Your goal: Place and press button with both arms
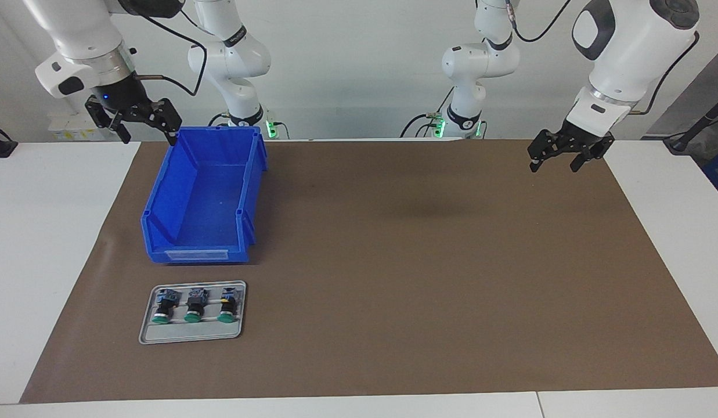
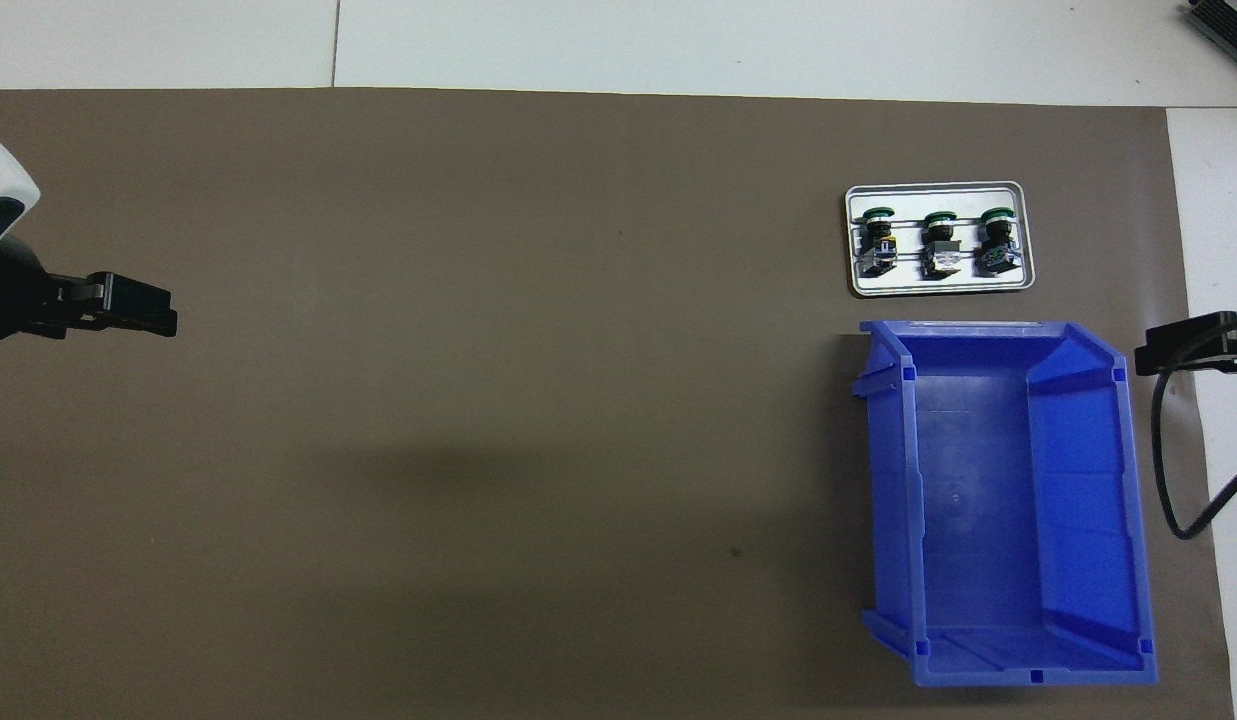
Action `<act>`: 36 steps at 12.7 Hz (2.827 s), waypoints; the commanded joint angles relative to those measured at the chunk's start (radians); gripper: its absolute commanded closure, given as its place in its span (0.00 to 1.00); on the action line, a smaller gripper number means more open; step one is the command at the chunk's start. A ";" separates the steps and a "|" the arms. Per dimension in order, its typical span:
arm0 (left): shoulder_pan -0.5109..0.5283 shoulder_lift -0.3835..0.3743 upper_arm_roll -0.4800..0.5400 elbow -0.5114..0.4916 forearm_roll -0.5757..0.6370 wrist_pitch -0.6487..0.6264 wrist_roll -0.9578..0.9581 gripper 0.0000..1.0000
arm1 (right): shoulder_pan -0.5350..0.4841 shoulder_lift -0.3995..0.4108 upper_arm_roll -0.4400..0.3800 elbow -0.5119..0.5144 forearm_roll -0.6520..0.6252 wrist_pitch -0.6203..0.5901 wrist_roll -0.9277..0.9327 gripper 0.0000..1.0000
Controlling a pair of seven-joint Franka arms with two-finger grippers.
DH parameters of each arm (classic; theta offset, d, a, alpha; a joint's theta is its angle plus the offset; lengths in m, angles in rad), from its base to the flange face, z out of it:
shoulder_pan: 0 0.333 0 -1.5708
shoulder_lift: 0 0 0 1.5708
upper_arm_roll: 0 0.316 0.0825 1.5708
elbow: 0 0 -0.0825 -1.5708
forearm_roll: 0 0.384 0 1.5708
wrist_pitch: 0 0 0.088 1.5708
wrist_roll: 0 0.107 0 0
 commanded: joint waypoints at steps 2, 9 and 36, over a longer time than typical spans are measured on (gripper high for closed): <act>0.009 -0.030 0.000 -0.033 -0.012 0.005 0.012 0.00 | -0.020 0.013 -0.002 -0.058 -0.014 0.125 -0.015 0.00; 0.009 -0.030 0.000 -0.033 -0.012 0.005 0.012 0.00 | -0.026 0.375 0.001 0.025 0.042 0.535 -0.019 0.00; 0.009 -0.030 0.000 -0.033 -0.012 0.005 0.012 0.00 | 0.000 0.653 0.009 0.232 0.079 0.580 0.046 1.00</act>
